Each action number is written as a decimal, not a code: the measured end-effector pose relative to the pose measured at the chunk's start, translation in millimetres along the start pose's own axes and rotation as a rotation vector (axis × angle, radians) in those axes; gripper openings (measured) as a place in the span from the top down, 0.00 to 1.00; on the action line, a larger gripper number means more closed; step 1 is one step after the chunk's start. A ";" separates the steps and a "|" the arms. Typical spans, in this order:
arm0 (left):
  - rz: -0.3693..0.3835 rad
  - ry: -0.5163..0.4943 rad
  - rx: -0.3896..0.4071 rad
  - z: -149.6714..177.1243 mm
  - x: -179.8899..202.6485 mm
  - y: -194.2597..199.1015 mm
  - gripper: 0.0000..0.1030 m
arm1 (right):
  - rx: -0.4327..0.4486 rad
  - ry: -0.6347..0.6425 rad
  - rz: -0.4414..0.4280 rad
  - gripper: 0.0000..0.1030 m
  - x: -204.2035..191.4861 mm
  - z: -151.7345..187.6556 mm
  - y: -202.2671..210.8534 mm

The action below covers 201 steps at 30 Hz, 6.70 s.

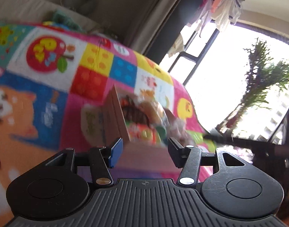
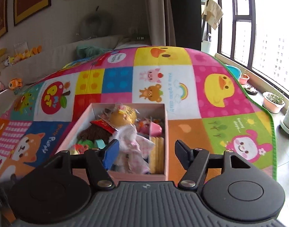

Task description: Organize objects

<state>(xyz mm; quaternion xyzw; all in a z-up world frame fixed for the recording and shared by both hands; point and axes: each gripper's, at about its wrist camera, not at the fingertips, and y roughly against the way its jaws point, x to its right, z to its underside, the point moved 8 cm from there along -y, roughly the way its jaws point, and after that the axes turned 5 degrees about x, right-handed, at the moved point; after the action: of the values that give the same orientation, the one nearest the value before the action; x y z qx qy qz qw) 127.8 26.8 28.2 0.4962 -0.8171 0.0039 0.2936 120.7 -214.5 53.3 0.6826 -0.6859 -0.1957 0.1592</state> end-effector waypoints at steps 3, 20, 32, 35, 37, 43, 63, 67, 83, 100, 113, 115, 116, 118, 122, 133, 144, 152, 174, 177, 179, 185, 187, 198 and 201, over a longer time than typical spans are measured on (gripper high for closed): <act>-0.158 -0.059 -0.053 -28.1 -3.5 -28.2 0.44 | -0.037 0.032 -0.011 0.36 5.0 25.1 -2.1; -0.401 -0.192 -0.243 -12.4 -55.5 -64.1 0.23 | -0.080 0.124 -0.142 0.34 -36.3 59.4 -38.0; -0.443 -0.211 -0.217 -12.8 -70.7 -59.4 0.02 | -0.055 0.210 -0.079 0.34 -51.7 57.0 -46.6; -0.437 -0.205 -0.215 -11.8 -71.6 -59.7 0.02 | -0.052 0.213 -0.065 0.34 -51.4 55.6 -48.9; -0.435 -0.205 -0.213 -11.7 -71.3 -59.6 0.02 | -0.050 0.211 -0.060 0.34 -51.7 55.4 -49.5; -0.435 -0.206 -0.214 -11.5 -71.2 -59.3 0.02 | -0.044 0.217 -0.047 0.34 -52.6 55.3 -49.1; -0.363 -0.223 -0.254 85.0 0.0 49.7 0.03 | -0.232 -0.006 -0.038 0.14 -30.6 128.0 27.5; -0.390 -0.255 -0.226 109.0 12.6 63.1 0.03 | -0.227 0.013 -0.052 0.02 -42.5 145.1 55.7; -0.491 -0.322 -0.184 104.1 3.7 17.0 0.01 | -0.112 0.050 0.048 0.00 -20.8 121.7 4.1; -0.520 -0.314 -0.182 99.0 -1.3 4.5 0.00 | -0.096 0.021 0.050 0.00 -20.0 120.7 1.8; -0.519 -0.314 -0.183 98.9 -0.9 4.5 0.00 | -0.095 0.022 0.051 0.00 -20.0 120.7 1.7; -0.519 -0.314 -0.183 99.0 -1.0 4.5 0.00 | -0.095 0.022 0.050 0.00 -20.3 120.6 1.5; -0.519 -0.313 -0.183 99.0 -1.0 4.5 0.00 | -0.095 0.022 0.051 0.00 -20.0 120.8 1.8; -0.519 -0.314 -0.183 99.0 -1.0 4.5 0.00 | -0.095 0.022 0.050 0.00 -20.3 120.8 2.0; -0.519 -0.314 -0.183 99.0 -1.0 4.4 0.00 | -0.095 0.022 0.050 0.00 -19.9 120.6 1.8; -0.519 -0.314 -0.183 98.8 -1.1 4.6 0.00 | -0.095 0.022 0.050 0.00 -19.8 120.9 1.9; -0.518 -0.314 -0.183 98.7 -1.0 4.8 0.00 | -0.095 0.022 0.050 0.00 -19.5 121.1 1.8; -0.518 -0.313 -0.184 98.7 -1.0 4.8 0.00 | -0.095 0.022 0.050 0.00 -19.5 121.1 1.8; -0.518 -0.313 -0.184 98.7 -0.8 4.8 0.00 | -0.095 0.022 0.050 0.00 -19.5 121.0 1.8; -0.517 -0.313 -0.184 98.7 -0.8 4.7 0.00 | -0.095 0.022 0.050 0.00 -19.4 121.0 1.8; -0.517 -0.313 -0.184 98.7 -0.8 4.8 0.00 | -0.095 0.022 0.050 0.00 -19.4 121.0 1.8; -0.517 -0.313 -0.184 98.7 -0.8 4.8 0.00 | -0.095 0.022 0.050 0.00 -19.7 120.9 1.7; -0.517 -0.313 -0.184 98.7 -0.8 4.8 0.00 | -0.095 0.022 0.050 0.00 -19.4 121.0 1.8; -0.517 -0.313 -0.184 98.7 -0.9 4.8 0.00 | -0.095 0.022 0.050 0.00 -19.5 120.8 2.0; -0.517 -0.313 -0.184 98.7 -0.9 4.7 0.00 | -0.095 0.022 0.050 0.00 -19.5 120.7 2.1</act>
<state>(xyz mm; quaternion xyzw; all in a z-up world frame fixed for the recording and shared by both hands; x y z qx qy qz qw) 77.3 0.5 -52.6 0.6535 -0.6959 -0.2214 0.1991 60.6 -188.8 -50.1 0.6589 -0.6910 -0.2166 0.2038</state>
